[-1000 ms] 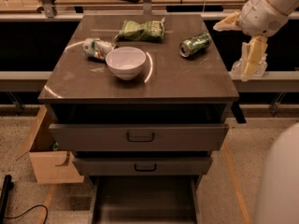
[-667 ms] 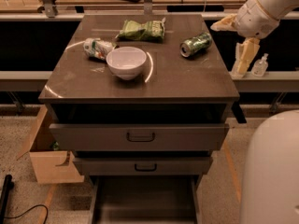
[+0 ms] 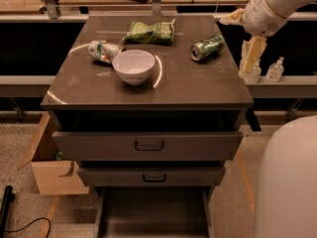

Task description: Place green can into bottom drawer

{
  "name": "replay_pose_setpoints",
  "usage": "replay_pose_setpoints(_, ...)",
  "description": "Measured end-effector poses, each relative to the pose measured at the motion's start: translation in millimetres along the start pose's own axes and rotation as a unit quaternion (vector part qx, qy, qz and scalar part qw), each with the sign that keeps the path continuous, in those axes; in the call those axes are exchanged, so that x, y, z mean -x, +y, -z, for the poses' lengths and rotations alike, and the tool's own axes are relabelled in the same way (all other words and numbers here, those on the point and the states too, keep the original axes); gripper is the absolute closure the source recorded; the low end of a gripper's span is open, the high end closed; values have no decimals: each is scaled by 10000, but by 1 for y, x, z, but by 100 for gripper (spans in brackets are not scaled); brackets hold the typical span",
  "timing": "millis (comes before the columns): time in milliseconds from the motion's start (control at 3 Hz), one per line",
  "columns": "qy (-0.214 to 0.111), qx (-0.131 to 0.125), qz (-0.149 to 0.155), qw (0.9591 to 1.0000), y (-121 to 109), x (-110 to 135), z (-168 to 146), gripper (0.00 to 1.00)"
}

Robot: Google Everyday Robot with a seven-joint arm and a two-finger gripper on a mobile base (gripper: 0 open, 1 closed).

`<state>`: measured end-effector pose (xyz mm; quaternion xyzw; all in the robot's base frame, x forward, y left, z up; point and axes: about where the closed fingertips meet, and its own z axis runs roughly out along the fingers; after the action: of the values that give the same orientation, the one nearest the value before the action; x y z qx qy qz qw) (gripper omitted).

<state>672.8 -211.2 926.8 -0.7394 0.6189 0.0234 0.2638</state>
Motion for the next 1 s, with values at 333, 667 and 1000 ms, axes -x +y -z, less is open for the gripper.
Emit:
replay_pose_setpoints(333, 422, -517, 172, 9976, -31, 3, 0, 0)
replay_pose_setpoints(667, 784, -995, 324, 9914, -51, -6, -3, 0)
replay_pose_setpoints(1000, 772, -1352, 542, 9863, -64, -22, -10, 0)
